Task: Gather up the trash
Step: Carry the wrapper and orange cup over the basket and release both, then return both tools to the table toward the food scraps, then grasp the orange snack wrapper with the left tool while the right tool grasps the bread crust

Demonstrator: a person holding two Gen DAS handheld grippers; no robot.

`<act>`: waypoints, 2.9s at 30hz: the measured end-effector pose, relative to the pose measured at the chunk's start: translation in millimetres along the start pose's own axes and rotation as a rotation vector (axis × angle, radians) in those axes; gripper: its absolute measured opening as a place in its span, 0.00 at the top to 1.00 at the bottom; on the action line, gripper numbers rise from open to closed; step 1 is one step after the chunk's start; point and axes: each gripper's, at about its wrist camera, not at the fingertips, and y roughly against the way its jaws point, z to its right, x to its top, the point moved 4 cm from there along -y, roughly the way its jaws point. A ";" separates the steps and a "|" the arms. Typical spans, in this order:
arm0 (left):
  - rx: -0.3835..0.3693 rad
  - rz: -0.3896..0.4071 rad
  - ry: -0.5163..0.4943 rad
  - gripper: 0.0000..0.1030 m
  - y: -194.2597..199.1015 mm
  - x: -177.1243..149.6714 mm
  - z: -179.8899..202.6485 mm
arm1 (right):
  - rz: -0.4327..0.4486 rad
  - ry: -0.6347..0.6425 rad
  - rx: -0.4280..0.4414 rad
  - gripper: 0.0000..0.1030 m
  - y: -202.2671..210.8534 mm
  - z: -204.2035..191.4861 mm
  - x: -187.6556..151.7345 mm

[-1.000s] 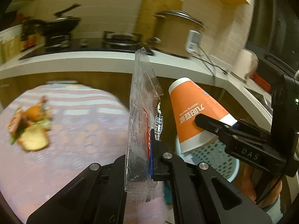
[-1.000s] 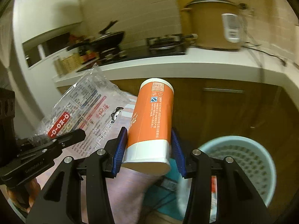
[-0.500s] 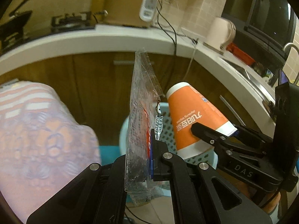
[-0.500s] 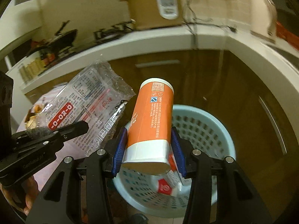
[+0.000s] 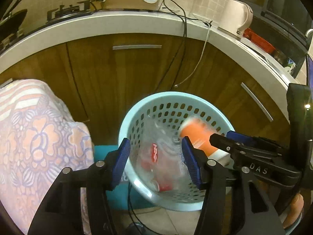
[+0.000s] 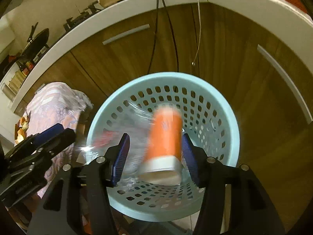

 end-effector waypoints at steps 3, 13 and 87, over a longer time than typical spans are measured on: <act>0.012 0.010 0.016 0.48 5.5 -0.1 -9.8 | -0.006 -0.001 0.007 0.49 -2.1 -4.4 0.0; 0.037 0.087 0.079 0.48 47.9 -0.8 -46.7 | 0.041 0.085 0.059 0.49 7.9 -51.3 10.3; 0.534 0.335 0.452 1.00 235.4 -62.7 -397.1 | 0.020 0.733 0.452 0.95 -62.2 -472.3 -40.2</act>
